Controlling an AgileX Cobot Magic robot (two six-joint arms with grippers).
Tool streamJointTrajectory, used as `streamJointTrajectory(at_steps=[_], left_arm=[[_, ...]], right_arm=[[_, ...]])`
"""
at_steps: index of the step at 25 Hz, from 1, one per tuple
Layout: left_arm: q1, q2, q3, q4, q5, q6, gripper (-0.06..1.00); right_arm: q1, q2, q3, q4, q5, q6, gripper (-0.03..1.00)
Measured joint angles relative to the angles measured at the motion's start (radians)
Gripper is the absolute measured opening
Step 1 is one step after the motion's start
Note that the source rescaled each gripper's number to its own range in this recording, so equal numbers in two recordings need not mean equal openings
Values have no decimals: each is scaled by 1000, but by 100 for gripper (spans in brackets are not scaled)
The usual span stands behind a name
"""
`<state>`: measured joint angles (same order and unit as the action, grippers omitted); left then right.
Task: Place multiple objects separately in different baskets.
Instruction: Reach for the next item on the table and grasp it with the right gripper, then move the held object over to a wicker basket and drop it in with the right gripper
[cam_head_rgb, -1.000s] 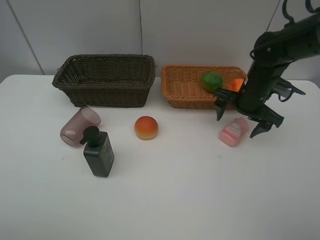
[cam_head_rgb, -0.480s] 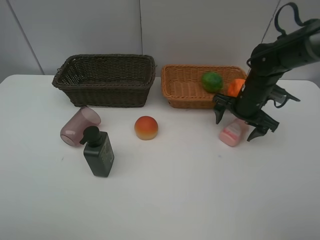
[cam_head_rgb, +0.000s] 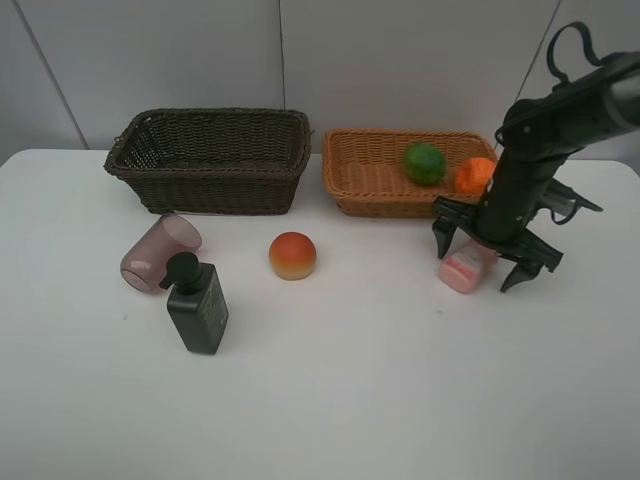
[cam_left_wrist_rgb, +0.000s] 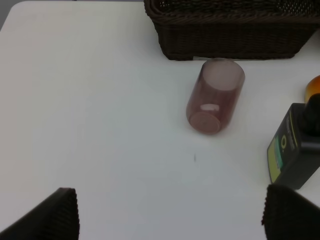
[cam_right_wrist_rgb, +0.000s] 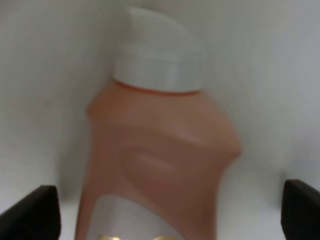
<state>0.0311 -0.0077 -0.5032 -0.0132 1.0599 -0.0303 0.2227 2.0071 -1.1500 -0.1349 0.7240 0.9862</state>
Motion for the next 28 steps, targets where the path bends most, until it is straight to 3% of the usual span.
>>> streamJointTrajectory(at_steps=[7, 9, 10, 12, 13, 14, 16, 28], left_arm=[[0, 0, 0, 0, 0, 0, 91], [0, 0, 0, 0, 0, 0, 91], [0, 0, 0, 0, 0, 0, 91], [0, 0, 0, 0, 0, 0, 91], [0, 0, 0, 0, 0, 0, 91], [0, 0, 0, 0, 0, 0, 91], [0, 0, 0, 0, 0, 0, 91], [0, 0, 0, 0, 0, 0, 91]], right_arm=[[0, 0, 0, 0, -4, -8, 91], [0, 0, 0, 0, -4, -9, 86], [0, 0, 0, 0, -4, -10, 79], [0, 0, 0, 0, -4, -11, 55], [0, 0, 0, 0, -4, -11, 32], [0, 0, 0, 1, -1, -11, 0], [0, 0, 0, 1, 15, -11, 5], [0, 0, 0, 4, 27, -11, 5]])
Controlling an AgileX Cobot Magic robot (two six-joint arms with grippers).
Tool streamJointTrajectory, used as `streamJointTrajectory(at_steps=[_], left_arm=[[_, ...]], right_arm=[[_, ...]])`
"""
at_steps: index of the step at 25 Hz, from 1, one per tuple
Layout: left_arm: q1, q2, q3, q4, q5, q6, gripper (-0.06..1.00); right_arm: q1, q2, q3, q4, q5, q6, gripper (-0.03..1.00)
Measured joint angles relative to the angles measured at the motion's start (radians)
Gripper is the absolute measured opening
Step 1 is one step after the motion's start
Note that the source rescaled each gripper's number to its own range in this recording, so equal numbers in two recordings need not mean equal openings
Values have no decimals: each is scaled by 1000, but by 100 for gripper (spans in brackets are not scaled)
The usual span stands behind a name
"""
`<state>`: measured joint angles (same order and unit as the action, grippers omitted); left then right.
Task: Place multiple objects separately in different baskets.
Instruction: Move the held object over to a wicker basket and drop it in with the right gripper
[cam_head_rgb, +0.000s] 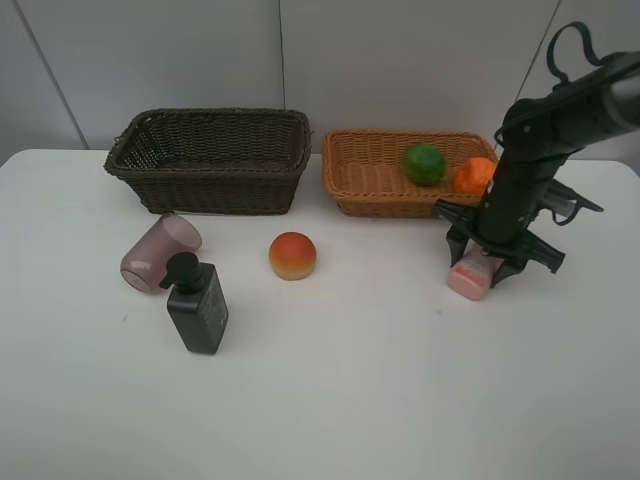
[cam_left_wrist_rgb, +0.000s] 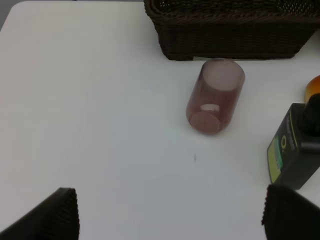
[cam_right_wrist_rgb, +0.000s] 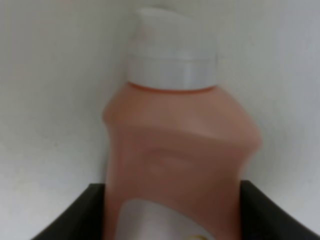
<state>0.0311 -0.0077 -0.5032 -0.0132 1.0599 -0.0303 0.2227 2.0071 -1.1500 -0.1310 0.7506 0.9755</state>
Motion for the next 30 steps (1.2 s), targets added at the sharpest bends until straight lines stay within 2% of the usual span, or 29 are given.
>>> streamJointTrajectory(at_steps=[4, 10, 21, 25, 30], left_arm=[[0, 0, 0, 0, 0, 0, 91], [0, 0, 0, 0, 0, 0, 91], [0, 0, 0, 0, 0, 0, 91], [0, 0, 0, 0, 0, 0, 91], [0, 0, 0, 0, 0, 0, 91]], right_arm=[[0, 0, 0, 1, 25, -31, 5], [0, -19, 0, 1, 77, -176, 4], [25, -215, 0, -28, 184, -437, 4], [86, -280, 0, -65, 184, -568, 4], [104, -310, 0, -67, 115, -675, 4]])
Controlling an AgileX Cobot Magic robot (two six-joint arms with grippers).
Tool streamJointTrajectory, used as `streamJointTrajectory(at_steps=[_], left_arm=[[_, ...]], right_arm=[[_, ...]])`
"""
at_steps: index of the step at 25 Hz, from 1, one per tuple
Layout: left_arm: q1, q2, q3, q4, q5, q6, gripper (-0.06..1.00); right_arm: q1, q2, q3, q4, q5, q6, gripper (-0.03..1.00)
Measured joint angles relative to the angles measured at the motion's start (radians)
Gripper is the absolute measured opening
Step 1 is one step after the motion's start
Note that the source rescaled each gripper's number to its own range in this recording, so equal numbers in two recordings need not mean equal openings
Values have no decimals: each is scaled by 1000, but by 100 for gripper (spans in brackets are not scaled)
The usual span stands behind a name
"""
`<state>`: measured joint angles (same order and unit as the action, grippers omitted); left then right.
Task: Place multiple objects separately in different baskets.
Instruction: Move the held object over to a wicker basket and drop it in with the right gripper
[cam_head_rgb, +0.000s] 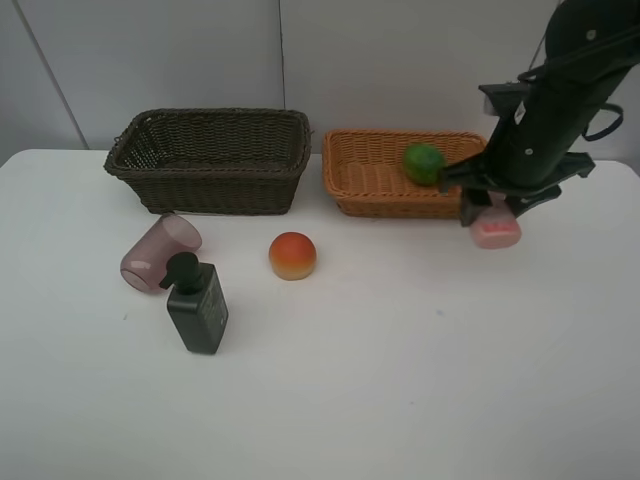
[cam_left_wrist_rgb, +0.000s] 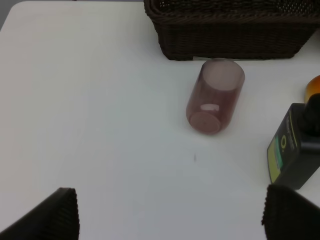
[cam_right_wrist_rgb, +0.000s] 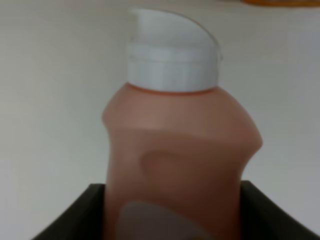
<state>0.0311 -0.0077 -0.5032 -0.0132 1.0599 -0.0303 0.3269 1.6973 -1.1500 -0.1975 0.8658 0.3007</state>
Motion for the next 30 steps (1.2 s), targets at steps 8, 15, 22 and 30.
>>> streamJointTrajectory(at_steps=[8, 15, 22, 30], left_arm=[[0, 0, 0, 0, 0, 0, 91], [0, 0, 0, 0, 0, 0, 91], [0, 0, 0, 0, 0, 0, 91], [0, 0, 0, 0, 0, 0, 91]], right_arm=[[82, -4, -111, 38, -148, -121, 4], [145, 89, -278, 101, -242, -213, 4], [208, 255, -492, 148, -288, -217, 4], [269, 425, -627, 259, -540, -341, 4]])
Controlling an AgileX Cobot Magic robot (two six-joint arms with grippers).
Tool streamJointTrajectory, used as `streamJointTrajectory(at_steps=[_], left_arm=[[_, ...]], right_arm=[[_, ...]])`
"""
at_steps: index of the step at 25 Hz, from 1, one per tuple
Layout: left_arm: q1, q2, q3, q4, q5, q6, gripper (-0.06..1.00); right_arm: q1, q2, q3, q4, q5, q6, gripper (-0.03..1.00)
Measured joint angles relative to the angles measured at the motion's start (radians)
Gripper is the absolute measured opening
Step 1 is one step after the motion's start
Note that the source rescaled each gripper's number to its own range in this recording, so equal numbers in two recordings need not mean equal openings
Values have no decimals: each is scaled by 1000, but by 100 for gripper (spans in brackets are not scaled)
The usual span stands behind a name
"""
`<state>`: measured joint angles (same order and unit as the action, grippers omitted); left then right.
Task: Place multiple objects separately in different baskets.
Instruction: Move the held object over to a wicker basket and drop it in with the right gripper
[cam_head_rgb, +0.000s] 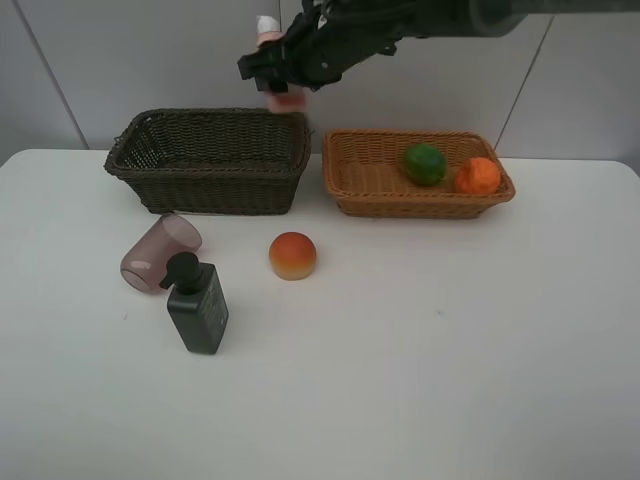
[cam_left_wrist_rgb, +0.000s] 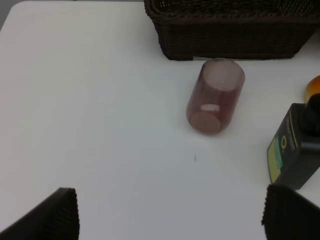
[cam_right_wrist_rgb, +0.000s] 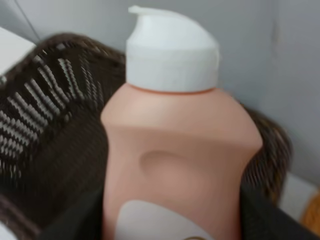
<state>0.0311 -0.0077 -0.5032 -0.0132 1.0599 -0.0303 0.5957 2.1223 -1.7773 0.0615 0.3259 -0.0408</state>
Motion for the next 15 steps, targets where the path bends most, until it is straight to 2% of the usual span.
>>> streamJointTrajectory(at_steps=[4, 8, 11, 15], left_arm=[[0, 0, 0, 0, 0, 0, 91], [0, 0, 0, 0, 0, 0, 91], [0, 0, 0, 0, 0, 0, 91], [0, 0, 0, 0, 0, 0, 91]], right_arm=[[16, 69, 0, 10, -181, -48, 4], [19, 127, 0, 12, -309, -55, 4], [20, 161, 0, 12, -354, -57, 4], [20, 192, 0, 12, -365, -57, 4]])
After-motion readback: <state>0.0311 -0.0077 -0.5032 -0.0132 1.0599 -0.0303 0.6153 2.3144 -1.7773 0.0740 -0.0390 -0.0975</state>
